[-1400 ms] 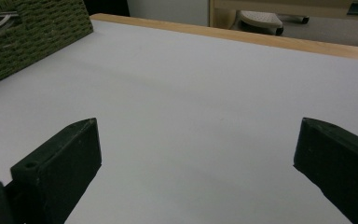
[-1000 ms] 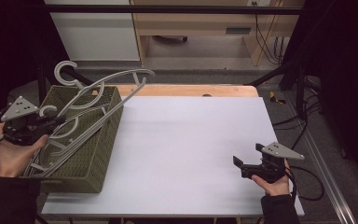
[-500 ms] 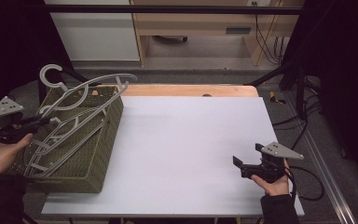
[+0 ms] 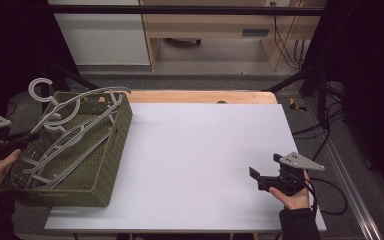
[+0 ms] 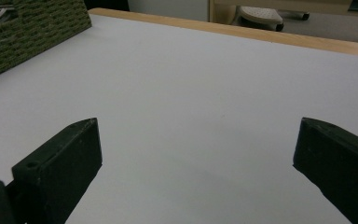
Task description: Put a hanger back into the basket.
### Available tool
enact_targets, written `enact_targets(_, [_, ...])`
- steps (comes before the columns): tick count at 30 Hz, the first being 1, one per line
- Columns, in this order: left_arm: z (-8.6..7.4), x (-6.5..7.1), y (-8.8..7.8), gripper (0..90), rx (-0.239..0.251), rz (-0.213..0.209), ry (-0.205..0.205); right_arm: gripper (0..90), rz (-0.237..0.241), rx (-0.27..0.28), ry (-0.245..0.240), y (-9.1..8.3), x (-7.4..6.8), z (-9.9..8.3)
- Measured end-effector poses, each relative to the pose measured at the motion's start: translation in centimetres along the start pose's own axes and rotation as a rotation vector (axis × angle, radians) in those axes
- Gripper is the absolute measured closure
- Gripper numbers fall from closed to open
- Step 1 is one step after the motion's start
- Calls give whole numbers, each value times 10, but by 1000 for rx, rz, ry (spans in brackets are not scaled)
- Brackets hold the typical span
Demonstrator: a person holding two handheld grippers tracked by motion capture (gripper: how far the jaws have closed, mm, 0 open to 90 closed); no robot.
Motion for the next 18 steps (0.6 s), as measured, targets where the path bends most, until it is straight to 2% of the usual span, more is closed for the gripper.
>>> enact_targets(11, [-16, -23, -1, 819, -31, 38, -27, 13, -2, 0, 0, 0, 1, 0])
enact_targets(14, [-18, -26, 0, 819, -39, 43, -32, 13, -1, 1, 2, 0, 0, 0])
enact_targets(18, [-20, -23, 4, 818, -51, 48, -16, 13, 1, -1, 3, 0, 0, 0])
Point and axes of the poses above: each handheld gripper's, and its own axes: y roughly forward along the jaws, z roughly out of its top, x roughly to its right, the point moved 9 cm from there along y, roughly forward along the jaws, and after that the axes turned 12 degrees about -y, right-handed, at the moved point
